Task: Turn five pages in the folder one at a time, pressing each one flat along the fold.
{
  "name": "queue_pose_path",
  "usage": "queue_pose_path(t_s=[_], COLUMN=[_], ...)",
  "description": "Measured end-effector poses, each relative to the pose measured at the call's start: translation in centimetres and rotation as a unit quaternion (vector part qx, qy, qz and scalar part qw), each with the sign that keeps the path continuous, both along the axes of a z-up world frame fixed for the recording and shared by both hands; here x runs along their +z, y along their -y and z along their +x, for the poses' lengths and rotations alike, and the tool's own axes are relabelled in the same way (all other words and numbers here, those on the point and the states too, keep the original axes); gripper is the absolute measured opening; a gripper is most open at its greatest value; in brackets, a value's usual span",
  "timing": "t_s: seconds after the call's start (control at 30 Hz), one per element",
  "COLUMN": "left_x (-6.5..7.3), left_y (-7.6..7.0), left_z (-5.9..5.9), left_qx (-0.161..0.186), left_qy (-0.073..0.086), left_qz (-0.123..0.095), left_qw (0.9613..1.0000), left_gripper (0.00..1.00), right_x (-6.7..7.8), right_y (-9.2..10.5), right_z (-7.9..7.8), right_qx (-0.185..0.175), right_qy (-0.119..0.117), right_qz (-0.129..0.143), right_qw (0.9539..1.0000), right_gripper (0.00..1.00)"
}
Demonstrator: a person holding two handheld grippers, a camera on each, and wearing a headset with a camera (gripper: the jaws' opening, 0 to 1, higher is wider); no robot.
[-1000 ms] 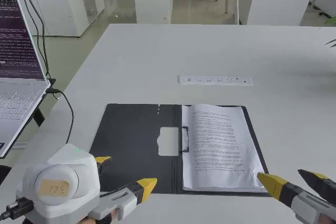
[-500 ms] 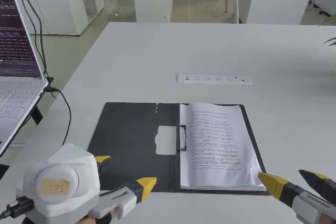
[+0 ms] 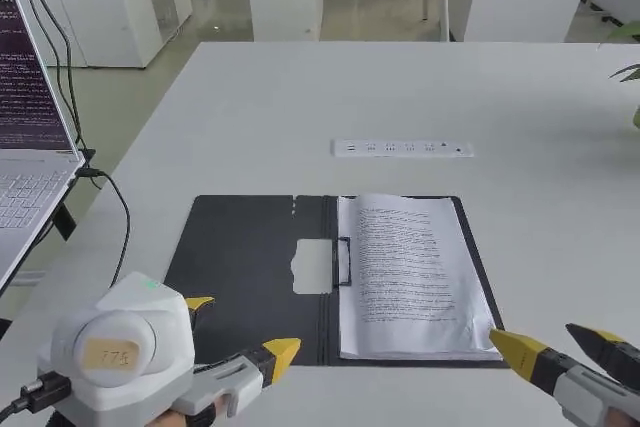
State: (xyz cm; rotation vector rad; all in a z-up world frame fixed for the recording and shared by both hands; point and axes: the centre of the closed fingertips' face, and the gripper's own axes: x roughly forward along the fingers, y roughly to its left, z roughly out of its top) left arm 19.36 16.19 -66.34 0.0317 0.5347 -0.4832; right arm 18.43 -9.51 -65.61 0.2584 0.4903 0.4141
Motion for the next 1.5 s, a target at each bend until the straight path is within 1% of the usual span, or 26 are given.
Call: queue_pose_path(t_s=[0.2, 0.47, 0.67, 0.7, 0.77, 0.83, 0.87, 0.97, 1.07, 1.13, 1.27, 1.4, 1.5], left_x=[-0.3, -1.0, -2.0, -2.2, -2.5, -2.9, -3.0, -3.6, -4.0, -4.3, -5.0, -5.6, -6.0], left_y=[0.5, 1.3, 2.4, 2.7, 3.2, 3.9, 4.3, 5.2, 5.9, 6.7, 8.0, 9.3, 10.4], left_z=[0.3, 0.9, 1.5, 1.7, 1.9, 2.0, 2.2, 2.4, 2.6, 2.8, 3.4, 3.9, 4.4], left_qx=[-0.009, -0.018, -0.032, -0.036, -0.043, -0.055, -0.061, -0.073, -0.083, -0.091, -0.102, -0.116, -0.125], left_qy=[-0.001, -0.005, -0.007, -0.010, -0.010, -0.013, -0.011, -0.014, -0.013, -0.013, -0.011, -0.013, -0.009], left_qz=[0.002, 0.005, 0.007, 0.009, 0.009, 0.017, 0.017, 0.021, 0.022, 0.022, 0.025, 0.023, 0.025], left_qw=[1.0000, 0.9998, 0.9994, 0.9993, 0.9990, 0.9983, 0.9979, 0.9970, 0.9963, 0.9955, 0.9944, 0.9930, 0.9917], left_gripper=[0.62, 0.61, 0.60, 0.60, 0.60, 0.60, 0.60, 0.59, 0.59, 0.60, 0.60, 0.59, 0.59], right_x=[-0.2, -1.1, -1.5, -1.6, -1.7, -1.8, -1.8, -1.9, -2.1, -2.2, -2.6, -2.8, -3.0], right_y=[0.1, 0.5, 0.7, 0.8, 0.8, 0.8, 0.8, 0.9, 0.9, 0.9, 0.7, 0.6, 0.6], right_z=[0.0, 0.0, 0.0, 0.0, 0.0, 0.0, 0.0, 0.1, 0.2, 0.3, 0.4, 0.4, 0.3], right_qx=[-0.002, -0.009, -0.013, -0.013, -0.013, -0.015, -0.015, -0.019, -0.020, -0.021, -0.021, -0.020, -0.017], right_qy=[-0.001, -0.005, -0.007, -0.007, -0.009, -0.010, -0.009, -0.009, -0.009, -0.009, -0.012, -0.012, -0.012], right_qz=[0.000, 0.003, 0.001, 0.001, 0.001, 0.000, 0.001, 0.002, 0.001, 0.002, -0.001, -0.002, -0.006], right_qw=[1.0000, 0.9999, 0.9999, 0.9999, 0.9999, 0.9998, 0.9998, 0.9998, 0.9998, 0.9997, 0.9997, 0.9997, 0.9998], right_gripper=[0.62, 0.61, 0.61, 0.61, 0.61, 0.61, 0.61, 0.61, 0.60, 0.60, 0.60, 0.60, 0.60])
